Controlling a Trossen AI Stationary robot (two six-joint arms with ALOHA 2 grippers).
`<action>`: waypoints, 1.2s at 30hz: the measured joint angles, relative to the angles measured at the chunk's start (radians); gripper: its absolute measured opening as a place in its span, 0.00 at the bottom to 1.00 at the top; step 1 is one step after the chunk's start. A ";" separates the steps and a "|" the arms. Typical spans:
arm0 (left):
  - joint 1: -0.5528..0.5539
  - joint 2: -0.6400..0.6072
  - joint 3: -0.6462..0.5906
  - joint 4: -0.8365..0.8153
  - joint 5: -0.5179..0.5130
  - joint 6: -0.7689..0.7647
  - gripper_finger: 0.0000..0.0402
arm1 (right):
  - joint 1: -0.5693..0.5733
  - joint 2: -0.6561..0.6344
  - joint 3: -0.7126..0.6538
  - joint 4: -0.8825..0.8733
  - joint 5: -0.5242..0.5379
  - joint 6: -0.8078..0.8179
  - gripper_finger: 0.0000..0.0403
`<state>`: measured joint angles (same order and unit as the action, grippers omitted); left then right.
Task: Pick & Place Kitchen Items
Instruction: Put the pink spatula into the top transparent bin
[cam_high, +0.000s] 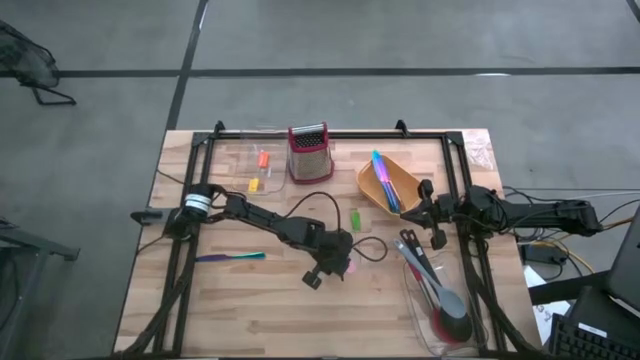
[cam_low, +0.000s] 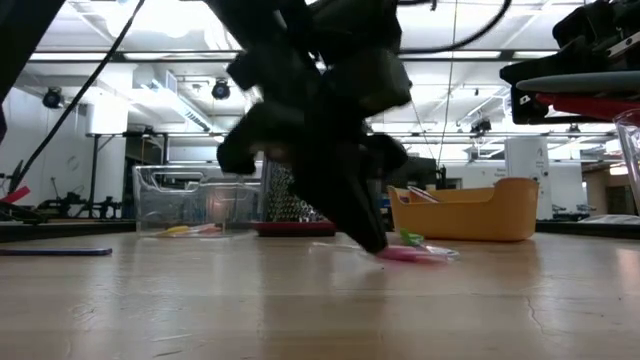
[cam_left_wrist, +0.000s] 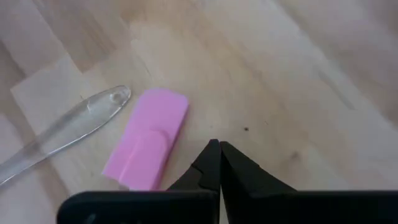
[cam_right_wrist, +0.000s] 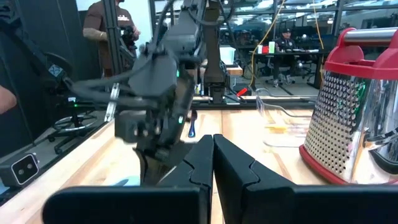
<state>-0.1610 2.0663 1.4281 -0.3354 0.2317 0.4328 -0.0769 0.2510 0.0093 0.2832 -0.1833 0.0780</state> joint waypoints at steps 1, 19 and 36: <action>-0.002 -0.009 0.001 -0.013 0.006 -0.002 0.01 | 0.000 0.002 0.000 0.000 0.000 0.000 0.02; 0.015 -0.021 0.005 0.057 -0.155 -0.029 0.47 | 0.000 0.008 0.000 -0.019 0.000 0.000 0.02; 0.078 0.057 0.007 0.082 0.020 -0.029 0.69 | 0.000 0.006 0.000 -0.019 0.000 0.000 0.02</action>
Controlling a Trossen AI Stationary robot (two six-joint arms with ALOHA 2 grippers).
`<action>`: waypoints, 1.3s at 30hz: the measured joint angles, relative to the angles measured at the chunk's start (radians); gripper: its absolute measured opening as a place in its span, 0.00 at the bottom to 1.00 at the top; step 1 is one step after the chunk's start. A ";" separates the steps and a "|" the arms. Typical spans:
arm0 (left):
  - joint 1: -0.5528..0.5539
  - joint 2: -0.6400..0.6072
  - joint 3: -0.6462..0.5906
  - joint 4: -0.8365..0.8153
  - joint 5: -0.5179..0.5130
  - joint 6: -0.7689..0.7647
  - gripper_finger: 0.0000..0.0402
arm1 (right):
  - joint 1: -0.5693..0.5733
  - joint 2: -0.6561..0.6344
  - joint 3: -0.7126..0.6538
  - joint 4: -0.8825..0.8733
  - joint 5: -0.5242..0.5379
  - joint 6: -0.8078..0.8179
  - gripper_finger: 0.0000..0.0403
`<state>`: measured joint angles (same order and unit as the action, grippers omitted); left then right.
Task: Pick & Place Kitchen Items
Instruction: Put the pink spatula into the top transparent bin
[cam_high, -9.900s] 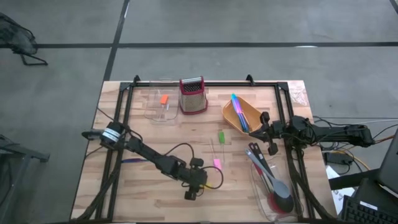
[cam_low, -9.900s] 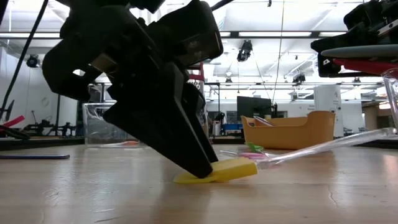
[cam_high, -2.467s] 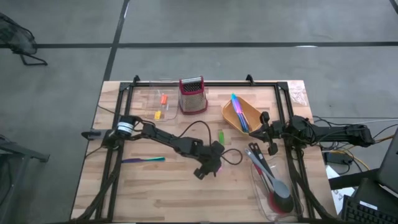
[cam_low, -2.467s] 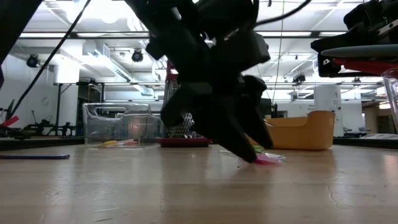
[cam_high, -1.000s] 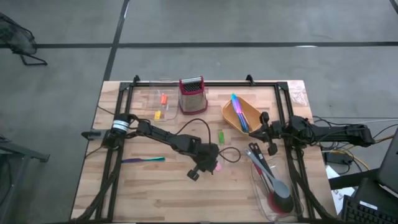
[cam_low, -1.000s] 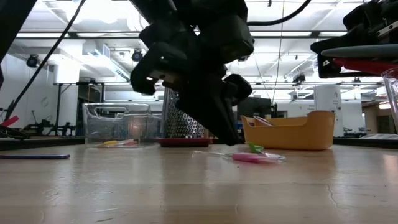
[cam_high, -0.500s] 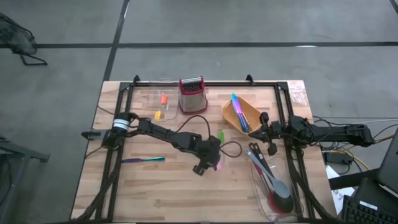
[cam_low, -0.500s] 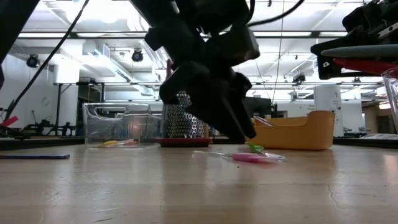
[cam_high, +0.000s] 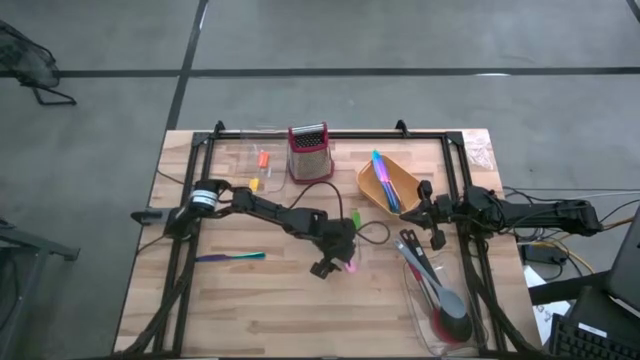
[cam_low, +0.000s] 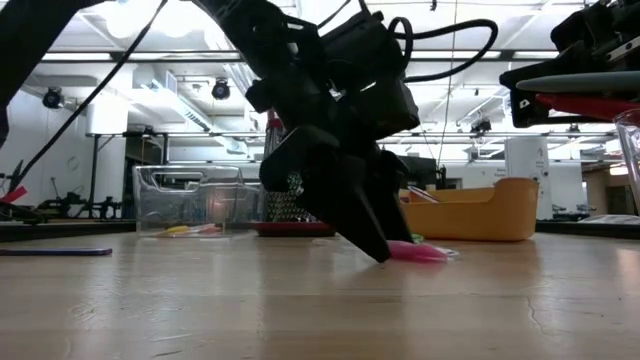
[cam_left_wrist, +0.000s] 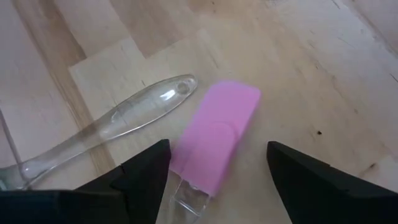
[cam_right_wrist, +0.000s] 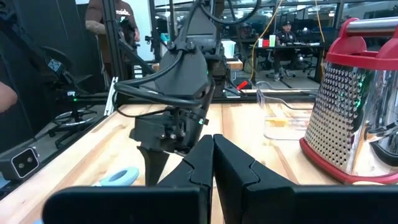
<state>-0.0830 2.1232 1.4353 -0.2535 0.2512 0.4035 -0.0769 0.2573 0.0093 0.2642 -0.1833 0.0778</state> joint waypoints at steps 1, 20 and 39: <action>0.000 0.000 0.000 -0.001 -0.008 0.005 0.68 | 0.000 0.001 0.000 0.000 0.000 0.000 0.02; 0.005 0.003 -0.011 0.009 0.004 -0.037 0.07 | 0.000 0.001 0.000 0.000 0.000 0.000 0.02; 0.005 -0.433 -0.213 -0.261 -0.236 -0.393 0.10 | 0.000 0.000 0.000 0.000 0.000 0.000 0.02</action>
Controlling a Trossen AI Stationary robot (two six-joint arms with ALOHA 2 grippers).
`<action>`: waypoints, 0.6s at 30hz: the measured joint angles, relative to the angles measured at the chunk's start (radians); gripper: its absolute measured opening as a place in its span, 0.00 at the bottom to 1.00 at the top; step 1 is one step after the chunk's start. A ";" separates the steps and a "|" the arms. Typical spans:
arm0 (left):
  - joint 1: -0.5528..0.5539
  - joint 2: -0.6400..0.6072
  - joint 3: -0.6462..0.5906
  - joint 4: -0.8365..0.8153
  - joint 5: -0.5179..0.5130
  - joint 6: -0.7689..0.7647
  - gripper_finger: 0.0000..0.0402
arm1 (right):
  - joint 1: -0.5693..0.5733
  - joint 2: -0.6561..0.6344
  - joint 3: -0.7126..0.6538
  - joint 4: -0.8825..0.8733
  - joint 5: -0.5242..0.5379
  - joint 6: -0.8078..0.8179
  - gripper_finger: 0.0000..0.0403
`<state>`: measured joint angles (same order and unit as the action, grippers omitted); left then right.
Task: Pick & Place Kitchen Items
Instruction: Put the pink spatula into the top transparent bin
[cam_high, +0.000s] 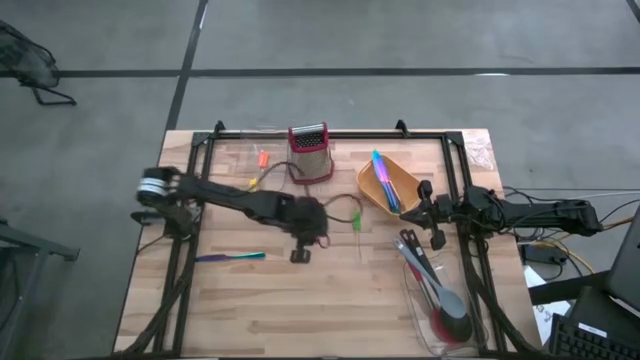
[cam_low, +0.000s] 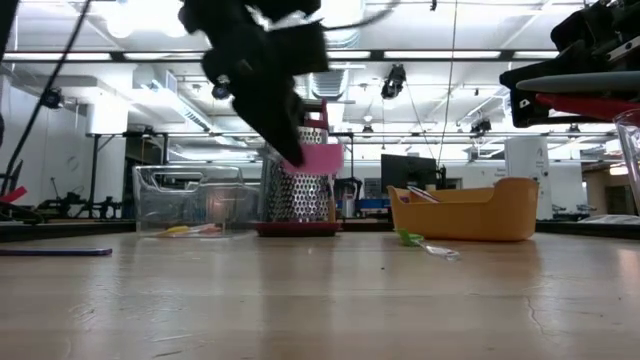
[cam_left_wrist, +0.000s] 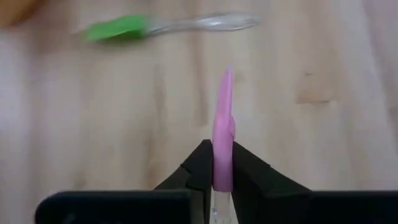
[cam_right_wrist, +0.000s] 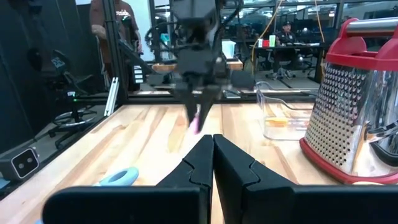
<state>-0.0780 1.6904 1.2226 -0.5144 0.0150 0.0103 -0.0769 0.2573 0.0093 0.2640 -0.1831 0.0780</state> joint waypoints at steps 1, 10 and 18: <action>0.000 -0.038 -0.029 -0.001 -0.049 -0.019 0.11 | 0.000 0.000 0.000 0.000 0.000 0.000 0.02; 0.046 -0.350 -0.222 0.004 -0.619 -0.280 0.09 | 0.000 0.000 0.000 -0.001 0.000 0.000 0.02; 0.192 -0.536 -0.323 0.033 -0.728 -0.370 0.10 | 0.000 0.000 0.000 -0.002 0.000 0.000 0.02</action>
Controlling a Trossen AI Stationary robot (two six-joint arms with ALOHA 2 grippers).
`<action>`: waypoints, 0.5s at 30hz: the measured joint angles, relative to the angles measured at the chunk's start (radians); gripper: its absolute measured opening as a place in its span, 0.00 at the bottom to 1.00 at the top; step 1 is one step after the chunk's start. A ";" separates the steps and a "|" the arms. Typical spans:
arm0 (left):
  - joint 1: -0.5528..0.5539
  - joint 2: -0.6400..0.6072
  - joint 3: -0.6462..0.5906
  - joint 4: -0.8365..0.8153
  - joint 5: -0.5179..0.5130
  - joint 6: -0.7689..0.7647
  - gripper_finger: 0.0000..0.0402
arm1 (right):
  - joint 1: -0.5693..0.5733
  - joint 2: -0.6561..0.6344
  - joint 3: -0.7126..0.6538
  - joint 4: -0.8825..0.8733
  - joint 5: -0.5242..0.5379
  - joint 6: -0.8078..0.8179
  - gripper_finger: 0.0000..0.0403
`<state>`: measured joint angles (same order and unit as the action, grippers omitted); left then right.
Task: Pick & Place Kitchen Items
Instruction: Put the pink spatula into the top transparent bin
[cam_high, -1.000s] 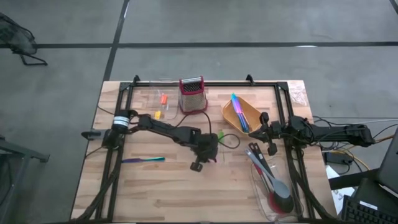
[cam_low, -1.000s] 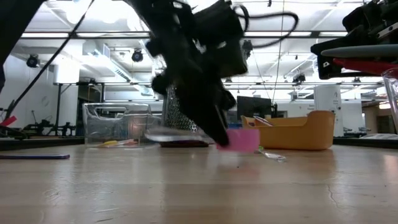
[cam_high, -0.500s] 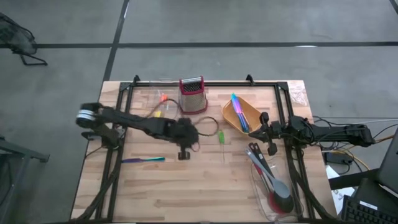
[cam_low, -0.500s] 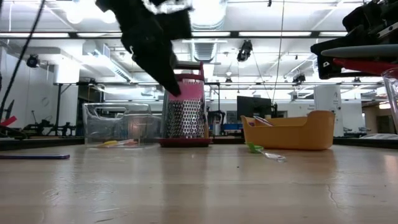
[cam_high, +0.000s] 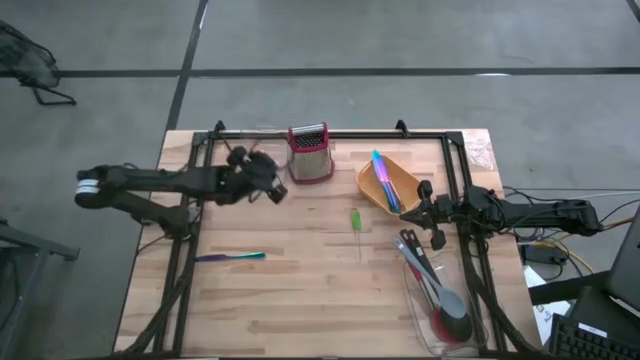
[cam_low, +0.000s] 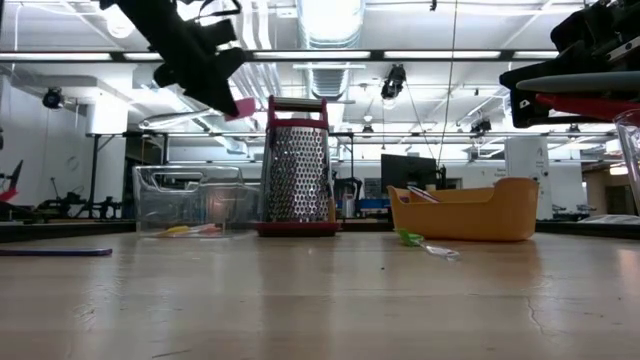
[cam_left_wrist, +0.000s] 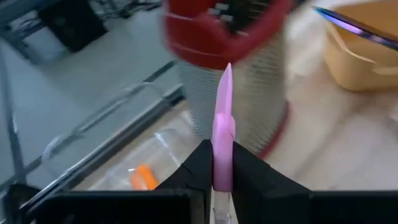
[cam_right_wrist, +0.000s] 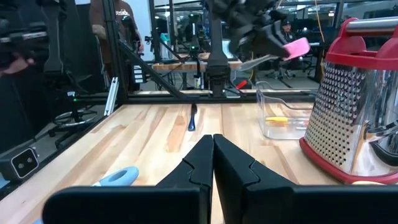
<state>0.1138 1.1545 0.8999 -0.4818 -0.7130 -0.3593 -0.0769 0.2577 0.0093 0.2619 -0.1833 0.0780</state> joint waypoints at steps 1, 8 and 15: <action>0.027 -0.013 -0.008 0.002 0.000 -0.001 0.10 | 0.000 0.000 0.000 0.000 0.000 0.000 0.02; 0.221 -0.036 -0.079 0.098 0.026 0.015 0.12 | 0.000 0.000 0.000 0.000 0.000 0.000 0.02; 0.387 -0.021 -0.131 0.261 0.179 0.056 0.10 | 0.000 0.001 0.000 0.000 0.000 0.000 0.02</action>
<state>0.5011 1.1331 0.7691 -0.2204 -0.5337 -0.3035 -0.0769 0.2583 0.0093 0.2619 -0.1833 0.0780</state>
